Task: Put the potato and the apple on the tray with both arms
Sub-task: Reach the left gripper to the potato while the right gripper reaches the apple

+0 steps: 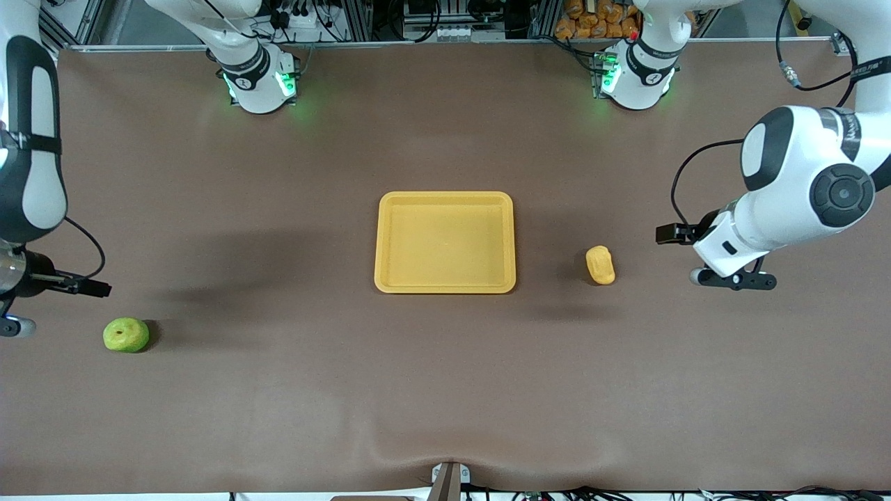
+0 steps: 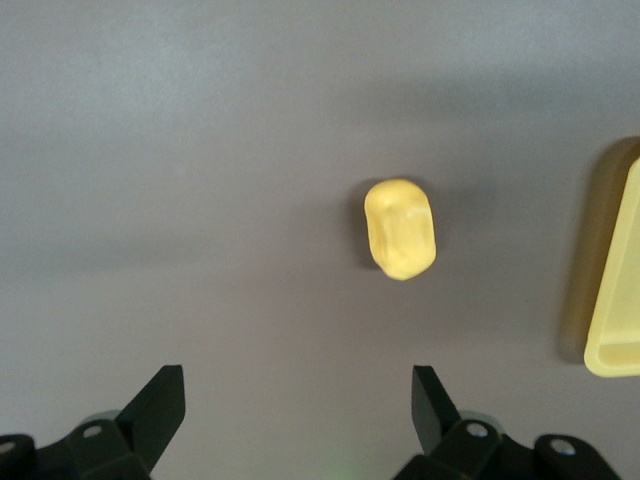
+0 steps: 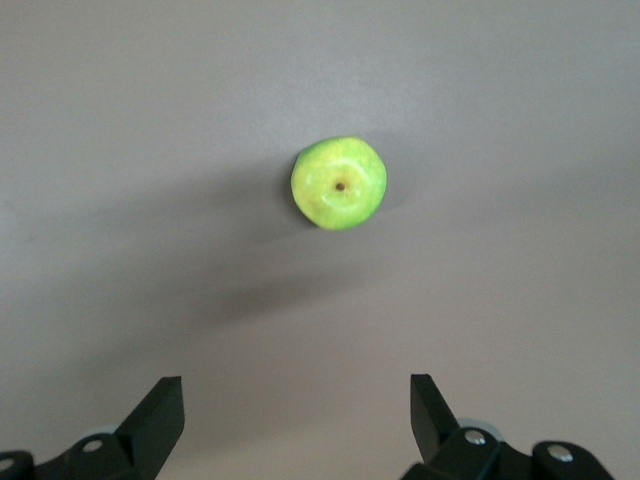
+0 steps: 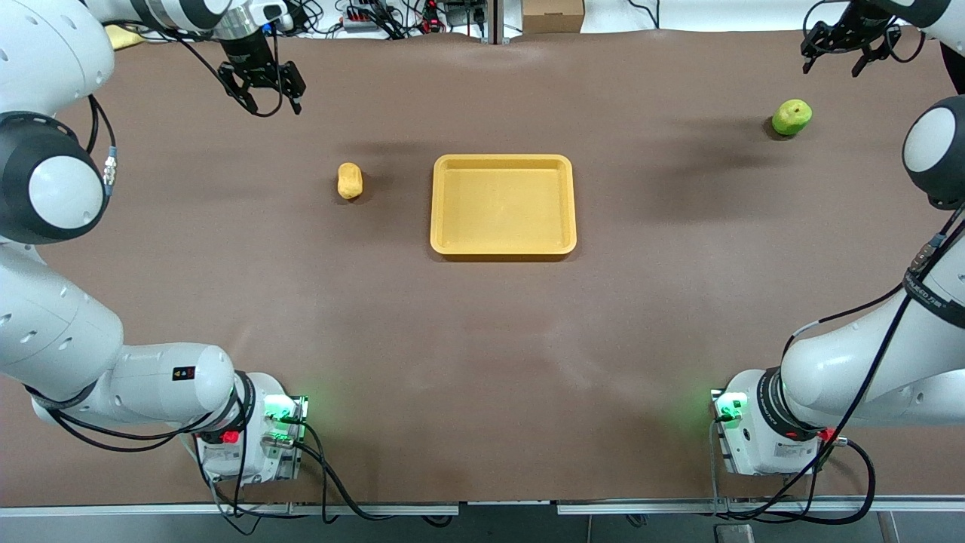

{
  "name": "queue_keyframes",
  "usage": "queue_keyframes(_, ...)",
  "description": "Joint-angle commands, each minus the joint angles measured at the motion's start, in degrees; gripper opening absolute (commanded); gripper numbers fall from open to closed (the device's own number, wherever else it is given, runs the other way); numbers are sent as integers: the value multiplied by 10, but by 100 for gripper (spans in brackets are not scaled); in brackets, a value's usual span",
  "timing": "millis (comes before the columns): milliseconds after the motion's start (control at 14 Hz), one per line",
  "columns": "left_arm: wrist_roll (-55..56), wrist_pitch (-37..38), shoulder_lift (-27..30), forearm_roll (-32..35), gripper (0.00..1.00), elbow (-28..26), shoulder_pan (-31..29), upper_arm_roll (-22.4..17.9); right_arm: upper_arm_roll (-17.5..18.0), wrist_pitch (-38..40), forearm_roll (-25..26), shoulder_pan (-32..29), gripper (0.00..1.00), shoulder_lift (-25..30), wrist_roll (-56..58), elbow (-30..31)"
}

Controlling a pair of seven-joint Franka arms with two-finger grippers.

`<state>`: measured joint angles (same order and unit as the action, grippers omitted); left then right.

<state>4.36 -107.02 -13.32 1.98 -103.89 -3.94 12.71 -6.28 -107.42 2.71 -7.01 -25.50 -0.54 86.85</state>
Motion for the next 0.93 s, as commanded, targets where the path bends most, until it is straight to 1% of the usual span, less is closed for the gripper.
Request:
queue_keyframes(0,12,-32,8,-3,100,-30,2,3,9,-22,2,-15,100,-31,13,-17)
queue_keyframes(357,14,-84,-14,-8,100,-50,2,4,10,-92,4,-31,100,-83,35,-19)
queue_keyframes(500,31,-105,-28,-7,100,-54,2,4,10,-103,4,-36,100,-104,49,-32)
queue_keyframes(714,42,-142,-46,-7,100,-67,2,5,11,-104,2,-47,100,-142,76,-68)
queue_keyframes(857,68,-169,-57,-7,100,-78,8,5,11,-113,2,-48,100,-153,79,-72)
